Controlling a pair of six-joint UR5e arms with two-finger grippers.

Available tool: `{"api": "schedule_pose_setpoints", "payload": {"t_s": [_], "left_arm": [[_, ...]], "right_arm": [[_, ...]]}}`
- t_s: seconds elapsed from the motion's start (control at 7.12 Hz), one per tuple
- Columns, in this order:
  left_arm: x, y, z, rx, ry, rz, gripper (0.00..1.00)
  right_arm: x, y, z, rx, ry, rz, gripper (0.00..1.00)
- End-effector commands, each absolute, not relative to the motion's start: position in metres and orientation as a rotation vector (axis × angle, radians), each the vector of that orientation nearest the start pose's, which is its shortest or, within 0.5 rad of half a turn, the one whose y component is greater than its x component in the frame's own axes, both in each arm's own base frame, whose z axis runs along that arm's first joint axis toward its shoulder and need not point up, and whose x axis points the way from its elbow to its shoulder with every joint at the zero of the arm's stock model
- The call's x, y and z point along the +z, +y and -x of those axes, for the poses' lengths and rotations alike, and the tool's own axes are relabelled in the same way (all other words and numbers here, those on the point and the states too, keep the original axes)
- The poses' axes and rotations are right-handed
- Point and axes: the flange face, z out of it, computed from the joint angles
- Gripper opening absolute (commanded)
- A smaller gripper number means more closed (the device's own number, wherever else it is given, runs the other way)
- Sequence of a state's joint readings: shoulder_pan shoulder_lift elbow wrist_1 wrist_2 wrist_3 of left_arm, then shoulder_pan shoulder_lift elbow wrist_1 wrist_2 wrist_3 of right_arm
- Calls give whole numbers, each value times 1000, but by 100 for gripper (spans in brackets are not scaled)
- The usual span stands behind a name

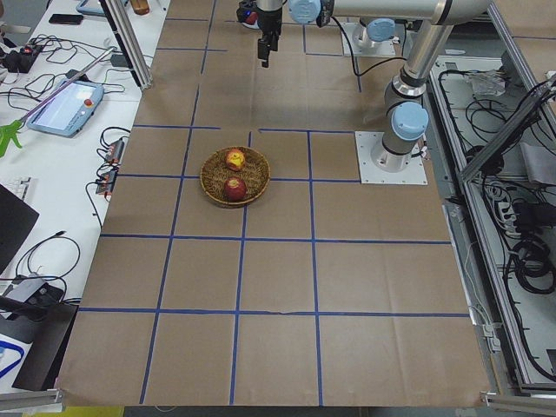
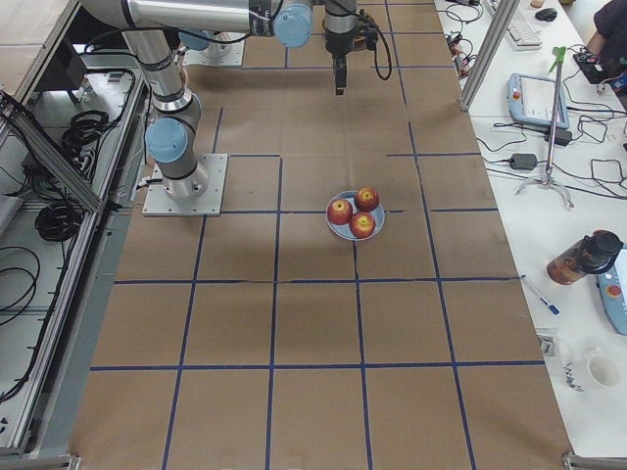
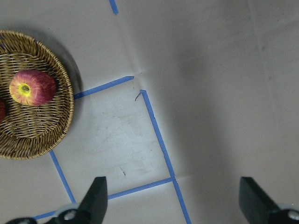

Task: Transfer apple from basket to plate
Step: 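Lower the left gripper over the yellow-red apple in the wicker basket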

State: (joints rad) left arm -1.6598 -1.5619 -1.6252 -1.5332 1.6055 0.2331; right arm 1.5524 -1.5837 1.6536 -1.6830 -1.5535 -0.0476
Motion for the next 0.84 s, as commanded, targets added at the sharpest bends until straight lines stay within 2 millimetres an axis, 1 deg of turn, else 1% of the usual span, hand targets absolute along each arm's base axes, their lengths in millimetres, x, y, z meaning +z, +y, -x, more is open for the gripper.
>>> {"api": "schedule_pose_setpoints", "payload": {"t_s": [0.0, 0.14, 0.28, 0.56, 0.7], "left_arm": [[478, -461, 172, 6, 3065, -498, 99], [479, -458, 172, 9, 3064, -500, 99], [473, -460, 172, 28, 3065, -503, 99], [474, -456, 171, 21, 3063, -503, 99], [470, -461, 172, 16, 3060, -500, 99]], "right_arm": [[465, -492, -126, -68, 3127, 46, 100], [465, -492, -126, -68, 3127, 46, 100], [465, -492, -126, -68, 3128, 46, 100], [464, -491, -126, -63, 3128, 46, 100], [464, -491, -126, -65, 3128, 46, 100]]}}
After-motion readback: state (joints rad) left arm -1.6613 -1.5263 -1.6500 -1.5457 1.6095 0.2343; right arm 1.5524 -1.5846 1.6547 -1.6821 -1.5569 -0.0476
